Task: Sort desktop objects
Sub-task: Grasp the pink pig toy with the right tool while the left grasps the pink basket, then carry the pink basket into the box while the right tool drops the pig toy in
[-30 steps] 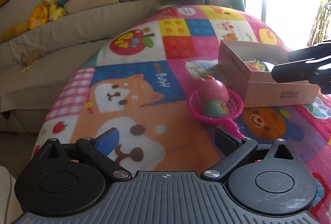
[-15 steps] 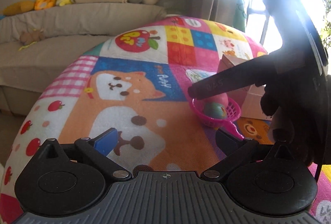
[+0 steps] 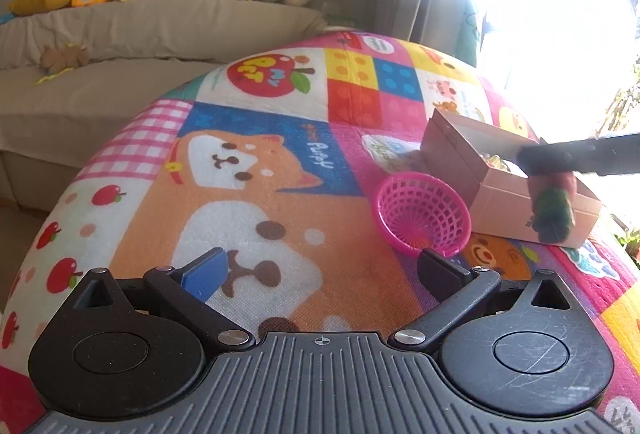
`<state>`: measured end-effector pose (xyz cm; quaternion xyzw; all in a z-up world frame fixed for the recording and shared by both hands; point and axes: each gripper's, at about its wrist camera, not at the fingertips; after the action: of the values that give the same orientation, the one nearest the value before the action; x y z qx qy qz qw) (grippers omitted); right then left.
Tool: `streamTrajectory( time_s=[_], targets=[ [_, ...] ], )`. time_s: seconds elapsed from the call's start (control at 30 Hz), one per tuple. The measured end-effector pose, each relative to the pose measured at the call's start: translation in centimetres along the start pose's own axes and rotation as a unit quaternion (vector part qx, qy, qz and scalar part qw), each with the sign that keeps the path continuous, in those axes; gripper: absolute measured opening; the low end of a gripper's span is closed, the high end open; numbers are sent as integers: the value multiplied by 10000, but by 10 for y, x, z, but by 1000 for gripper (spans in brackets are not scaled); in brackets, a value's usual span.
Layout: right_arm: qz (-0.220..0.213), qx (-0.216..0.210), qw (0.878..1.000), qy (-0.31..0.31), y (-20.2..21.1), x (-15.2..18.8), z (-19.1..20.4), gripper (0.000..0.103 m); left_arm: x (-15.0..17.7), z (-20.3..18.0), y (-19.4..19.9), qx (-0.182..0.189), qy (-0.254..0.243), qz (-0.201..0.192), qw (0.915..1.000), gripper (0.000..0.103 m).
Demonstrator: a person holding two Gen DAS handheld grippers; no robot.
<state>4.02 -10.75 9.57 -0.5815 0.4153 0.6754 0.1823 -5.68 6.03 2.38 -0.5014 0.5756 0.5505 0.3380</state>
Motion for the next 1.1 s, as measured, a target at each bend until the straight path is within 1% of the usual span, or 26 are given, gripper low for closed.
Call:
streamTrajectory(
  time_s=[0.1, 0.23, 0.33, 0.4, 0.43, 0.47, 0.5, 0.53, 0.57, 0.63, 0.8, 0.83, 0.87, 0.97, 1.03, 1.07, 1.1],
  targets=[
    [205, 177, 9996, -113, 20, 23, -20, 41, -1, -5, -1, 73, -122, 69, 9999, 103],
    [446, 587, 9967, -345, 37, 59, -49, 42, -5, -14, -7, 375, -72, 232, 9990, 103],
    [405, 861, 9941, -525, 46, 76, -64, 42, -8, -31, -15, 515, -164, 300, 9981, 103],
    [265, 1025, 9925, -606, 51, 84, -70, 48, -10, -41, -22, 539, -261, 341, 9976, 103],
    [209, 1059, 9920, -652, 54, 86, -72, 56, -11, -46, -26, 546, -298, 365, 9974, 103],
    [149, 1081, 9915, -711, 56, 88, -74, 70, -12, -50, -29, 560, -341, 385, 9971, 103],
    [77, 1118, 9907, -772, 58, 90, -76, 77, -12, -55, -33, 563, -381, 399, 9969, 103],
    [-7, 1169, 9897, -824, 61, 91, -78, 87, -13, -59, -37, 543, -422, 421, 9967, 103],
    [-83, 1225, 9887, -864, 63, 93, -79, 90, -13, -63, -41, 509, -453, 446, 9967, 103],
    [-130, 1304, 9869, -941, 66, 99, -83, 90, -13, -69, -51, 407, -508, 508, 9966, 103],
    [54, 1390, 9832, -1184, 64, 119, -91, 91, -13, -87, -70, 221, -827, 549, 9948, 103],
    [-23, 1361, 9834, -1201, 66, 119, -92, 92, -13, -90, -73, 193, -907, 541, 9942, 103],
    [-107, 1327, 9840, -1181, 68, 118, -91, 96, -13, -93, -75, 163, -971, 536, 9937, 103],
    [-204, 1231, 9875, -960, 71, 118, -82, 97, -14, -97, -80, 114, -1068, 530, 9928, 103],
    [-284, 1133, 9906, -706, 72, 118, -73, 98, -14, -98, -80, 133, -1069, 555, 9926, 103],
    [-298, 1082, 9919, -589, 73, 118, -69, 98, -13, -98, -80, 149, -1082, 566, 9924, 99],
    [-305, 1032, 9930, -485, 72, 118, -65, 98, -13, -98, -79, 156, -1118, 582, 9919, 87]
  ],
)
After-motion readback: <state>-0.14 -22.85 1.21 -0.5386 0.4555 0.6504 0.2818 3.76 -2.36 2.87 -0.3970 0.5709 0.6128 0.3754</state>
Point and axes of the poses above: each gripper's, at about its wrist camera, not at the fingertips, and y roughly against the way its jaws point, z to its left, x to its underside, and after that the axes turned 14 degrees about -z, right-handed
